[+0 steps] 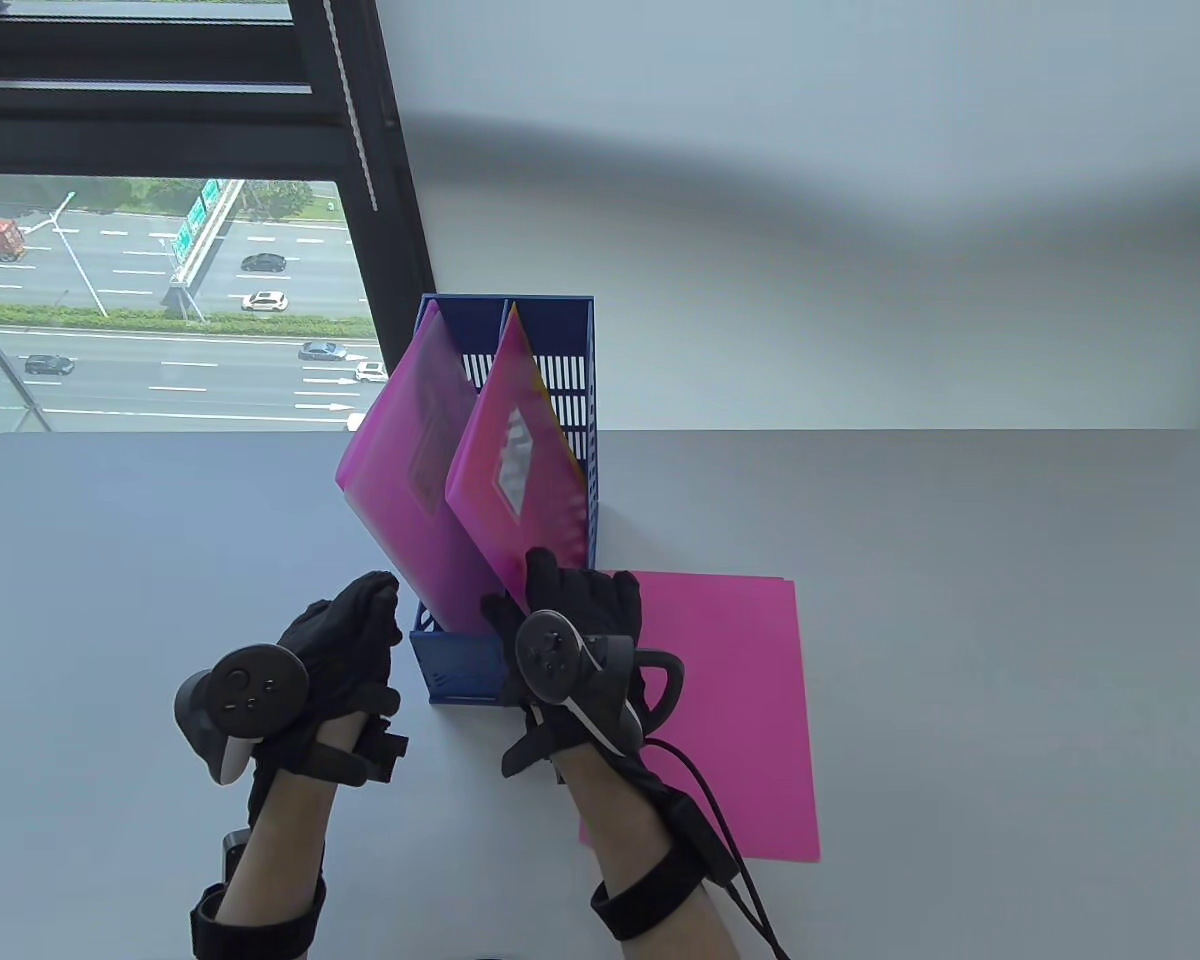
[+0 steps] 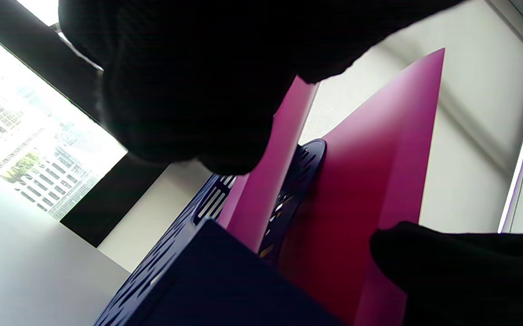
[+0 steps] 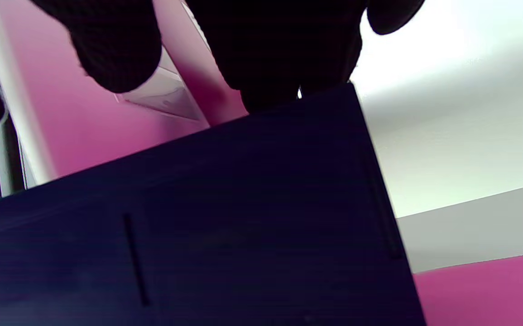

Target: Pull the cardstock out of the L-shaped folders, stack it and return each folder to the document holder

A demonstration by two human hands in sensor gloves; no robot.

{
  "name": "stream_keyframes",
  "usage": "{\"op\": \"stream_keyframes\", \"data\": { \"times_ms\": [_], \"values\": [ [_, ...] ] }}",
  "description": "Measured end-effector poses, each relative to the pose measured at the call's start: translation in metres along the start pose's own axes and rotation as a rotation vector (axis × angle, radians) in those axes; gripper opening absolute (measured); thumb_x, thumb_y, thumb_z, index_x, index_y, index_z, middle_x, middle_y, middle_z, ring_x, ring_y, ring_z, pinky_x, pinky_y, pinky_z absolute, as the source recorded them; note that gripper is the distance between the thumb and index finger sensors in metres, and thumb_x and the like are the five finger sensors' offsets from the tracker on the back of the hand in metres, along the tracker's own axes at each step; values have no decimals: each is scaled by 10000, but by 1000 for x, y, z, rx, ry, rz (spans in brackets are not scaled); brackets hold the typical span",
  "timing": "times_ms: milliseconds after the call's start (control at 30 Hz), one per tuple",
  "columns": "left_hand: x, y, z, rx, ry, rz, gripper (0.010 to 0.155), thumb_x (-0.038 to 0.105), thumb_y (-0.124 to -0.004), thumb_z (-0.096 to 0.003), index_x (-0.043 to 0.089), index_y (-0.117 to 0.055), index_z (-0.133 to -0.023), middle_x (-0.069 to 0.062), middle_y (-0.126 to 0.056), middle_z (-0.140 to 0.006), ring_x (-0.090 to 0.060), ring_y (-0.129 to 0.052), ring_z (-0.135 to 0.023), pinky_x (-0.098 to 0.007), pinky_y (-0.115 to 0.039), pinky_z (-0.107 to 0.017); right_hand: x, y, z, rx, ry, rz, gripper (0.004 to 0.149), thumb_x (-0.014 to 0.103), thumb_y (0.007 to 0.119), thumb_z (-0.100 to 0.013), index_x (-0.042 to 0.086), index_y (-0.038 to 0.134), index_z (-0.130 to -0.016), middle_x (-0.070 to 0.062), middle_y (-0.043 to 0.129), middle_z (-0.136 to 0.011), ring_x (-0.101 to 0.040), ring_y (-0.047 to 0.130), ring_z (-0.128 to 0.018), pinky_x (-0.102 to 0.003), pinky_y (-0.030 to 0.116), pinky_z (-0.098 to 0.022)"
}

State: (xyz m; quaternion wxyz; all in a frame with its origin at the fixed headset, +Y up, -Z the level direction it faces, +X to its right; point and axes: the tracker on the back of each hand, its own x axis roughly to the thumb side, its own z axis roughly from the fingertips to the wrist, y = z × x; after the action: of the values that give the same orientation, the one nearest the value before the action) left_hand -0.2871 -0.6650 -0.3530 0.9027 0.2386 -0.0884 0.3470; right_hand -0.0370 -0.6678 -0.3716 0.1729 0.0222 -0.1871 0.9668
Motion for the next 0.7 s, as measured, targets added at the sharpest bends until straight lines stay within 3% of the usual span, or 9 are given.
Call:
{"op": "stream_keyframes", "data": {
  "times_ms": [133,367,700],
  "values": [
    [1,-2,0,-5,-8,2,467,384,-745,-587,47,-894,-873,-83,-1025,-592,-313,-1067,-375,-569,-709,-632,0,4,-1,-44,-10,8,596,679,784,-558,269,779,-991,64,939,-827,-226,879,-806,-514,535,-766],
    [-1,0,0,3,-4,11,468,385,-744,-587,47,-894,-874,-84,-1025,-591,-314,-1066,-376,-570,-709,-631,-5,-7,1,-153,-21,36,431,536,820,-589,237,856,-897,96,1002,-693,-171,954,-700,-483,594,-746],
    [2,7,1,49,-19,10,468,390,-745,-586,50,-899,-868,-81,-1026,-587,-312,-1066,-369,-568,-713,-629,-22,-28,3,-272,-23,-67,406,490,856,-576,189,897,-846,84,1024,-623,-160,975,-657,-471,597,-748]
  ]
}}
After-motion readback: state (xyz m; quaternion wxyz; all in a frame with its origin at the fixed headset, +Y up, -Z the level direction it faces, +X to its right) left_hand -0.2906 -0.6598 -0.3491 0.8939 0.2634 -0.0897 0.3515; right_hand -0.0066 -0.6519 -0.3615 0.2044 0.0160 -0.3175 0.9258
